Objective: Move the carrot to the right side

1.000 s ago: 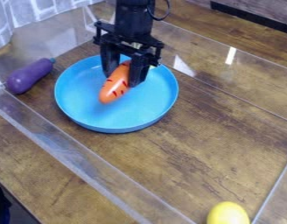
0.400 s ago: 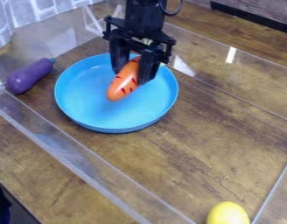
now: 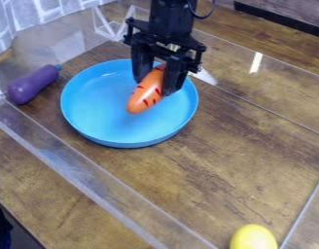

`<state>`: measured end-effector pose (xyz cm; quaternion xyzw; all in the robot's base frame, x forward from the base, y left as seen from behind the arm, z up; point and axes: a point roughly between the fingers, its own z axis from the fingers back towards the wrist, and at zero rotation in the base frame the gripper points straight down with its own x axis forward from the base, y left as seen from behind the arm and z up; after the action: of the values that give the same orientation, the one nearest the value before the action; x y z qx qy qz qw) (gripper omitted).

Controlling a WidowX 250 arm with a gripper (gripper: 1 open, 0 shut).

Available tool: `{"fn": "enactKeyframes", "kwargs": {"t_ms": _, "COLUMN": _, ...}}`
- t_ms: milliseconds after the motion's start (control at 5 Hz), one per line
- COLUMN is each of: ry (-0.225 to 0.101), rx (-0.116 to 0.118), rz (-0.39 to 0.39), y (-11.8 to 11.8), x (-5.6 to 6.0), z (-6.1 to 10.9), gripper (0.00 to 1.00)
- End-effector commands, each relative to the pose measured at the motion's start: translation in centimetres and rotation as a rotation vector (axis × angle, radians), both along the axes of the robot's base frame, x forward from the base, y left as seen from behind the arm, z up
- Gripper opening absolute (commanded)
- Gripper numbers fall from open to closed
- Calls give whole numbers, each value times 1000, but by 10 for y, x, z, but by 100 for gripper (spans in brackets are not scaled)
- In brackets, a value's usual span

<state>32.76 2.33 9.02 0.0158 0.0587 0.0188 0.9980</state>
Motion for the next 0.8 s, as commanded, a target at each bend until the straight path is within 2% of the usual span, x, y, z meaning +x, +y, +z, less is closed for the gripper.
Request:
{"fn": "enactKeyframes", "kwargs": {"t_ms": 0, "ry": -106, "rx": 9, "rz": -28, "y": -8, "x": 9, "z": 34, "gripper": 0}}
{"fn": "enactKeyframes", "kwargs": {"t_ms": 600, "ry": -102, "rx": 19, "rz": -60, "y": -19, "x": 9, "z": 41, "gripper": 0}}
